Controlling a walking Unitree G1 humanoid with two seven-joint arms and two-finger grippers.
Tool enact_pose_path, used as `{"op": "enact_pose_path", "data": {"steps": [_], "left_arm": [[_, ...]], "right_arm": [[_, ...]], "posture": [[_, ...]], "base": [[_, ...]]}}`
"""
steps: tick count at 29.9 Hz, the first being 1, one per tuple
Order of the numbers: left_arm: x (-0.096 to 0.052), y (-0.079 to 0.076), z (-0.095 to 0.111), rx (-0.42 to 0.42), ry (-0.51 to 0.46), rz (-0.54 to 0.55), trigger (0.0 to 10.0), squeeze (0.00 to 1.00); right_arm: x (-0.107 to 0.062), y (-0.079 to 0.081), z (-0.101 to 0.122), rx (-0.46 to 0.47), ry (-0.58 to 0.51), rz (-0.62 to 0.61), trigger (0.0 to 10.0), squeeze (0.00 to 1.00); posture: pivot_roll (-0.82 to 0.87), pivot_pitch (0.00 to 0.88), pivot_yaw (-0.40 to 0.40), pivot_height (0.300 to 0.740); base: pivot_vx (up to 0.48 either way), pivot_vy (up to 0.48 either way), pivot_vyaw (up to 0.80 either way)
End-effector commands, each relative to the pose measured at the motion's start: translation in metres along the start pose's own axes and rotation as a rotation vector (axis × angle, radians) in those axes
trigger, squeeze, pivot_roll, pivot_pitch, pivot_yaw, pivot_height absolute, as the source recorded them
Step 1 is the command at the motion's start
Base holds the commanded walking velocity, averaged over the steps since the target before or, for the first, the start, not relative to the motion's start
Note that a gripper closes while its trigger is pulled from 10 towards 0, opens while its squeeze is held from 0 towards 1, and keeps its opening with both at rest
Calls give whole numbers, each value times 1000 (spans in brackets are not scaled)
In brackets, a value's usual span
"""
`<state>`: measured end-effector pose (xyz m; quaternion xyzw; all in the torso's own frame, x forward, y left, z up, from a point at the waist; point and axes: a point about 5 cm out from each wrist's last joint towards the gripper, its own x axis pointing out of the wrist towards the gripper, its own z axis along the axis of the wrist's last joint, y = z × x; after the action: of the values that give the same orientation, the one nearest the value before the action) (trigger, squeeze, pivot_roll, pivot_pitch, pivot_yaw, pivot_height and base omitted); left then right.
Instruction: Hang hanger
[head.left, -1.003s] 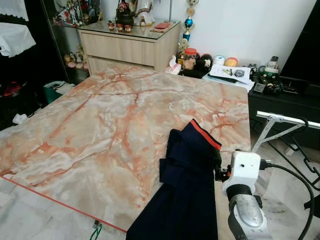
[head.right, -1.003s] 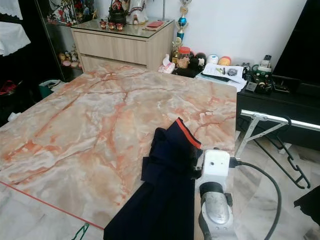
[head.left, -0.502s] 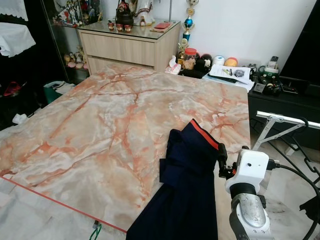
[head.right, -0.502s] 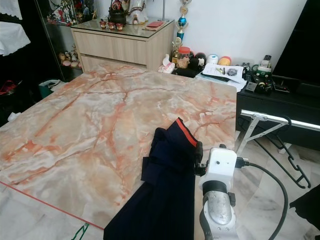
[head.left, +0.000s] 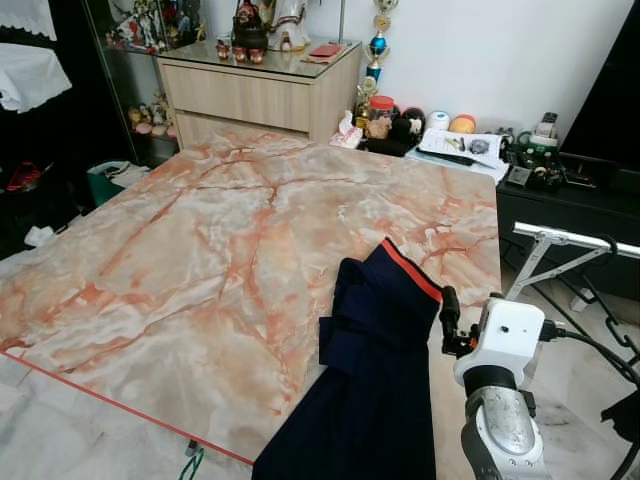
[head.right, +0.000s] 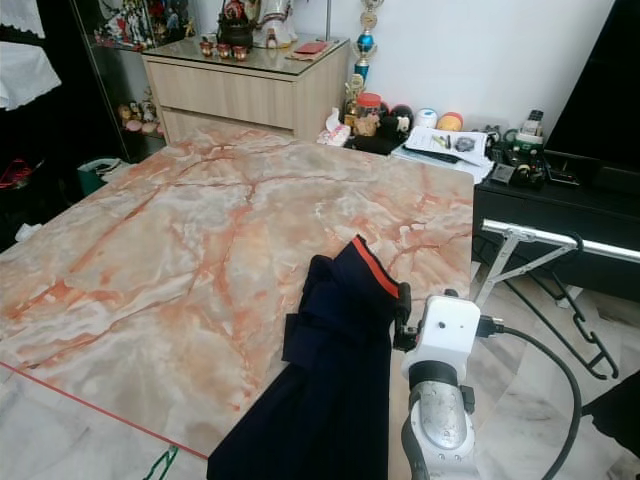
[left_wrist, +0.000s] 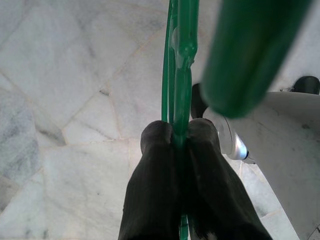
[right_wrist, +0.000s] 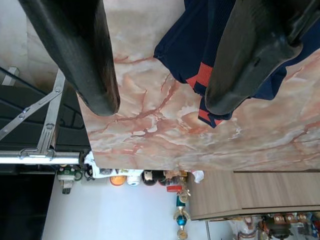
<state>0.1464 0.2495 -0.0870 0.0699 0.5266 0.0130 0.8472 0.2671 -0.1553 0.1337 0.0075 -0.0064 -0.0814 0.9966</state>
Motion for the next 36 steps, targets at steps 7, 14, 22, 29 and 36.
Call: {"op": "enact_pose_path", "data": {"steps": [7,14,22,29,36], "left_arm": [[0,1,-1,12,10,-2,10000,0],[0,1,-1,14,7,-4,10000,0],[0,1,0,15,8,-8,10000,0],[0,1,0,14,9,-12,10000,0],[0,1,0,17,8,-14,10000,0]], "right_arm": [[3,1,0,3,1,2,10000,0],[4,2,1,-10,-9,2,10000,0],[6,1,-1,22,9,-12,10000,0],[6,1,-3,21,20,-10,10000,0],[6,2,-2,20,6,-13,10000,0]], "posture": [[101,0,-45,740],[104,0,-46,740],[105,0,-45,740],[104,0,-45,740],[103,0,-44,740]], "base": [[0,-393,-629],[0,-398,0],[0,-400,-120],[0,-399,-679],[0,-399,0]]}}
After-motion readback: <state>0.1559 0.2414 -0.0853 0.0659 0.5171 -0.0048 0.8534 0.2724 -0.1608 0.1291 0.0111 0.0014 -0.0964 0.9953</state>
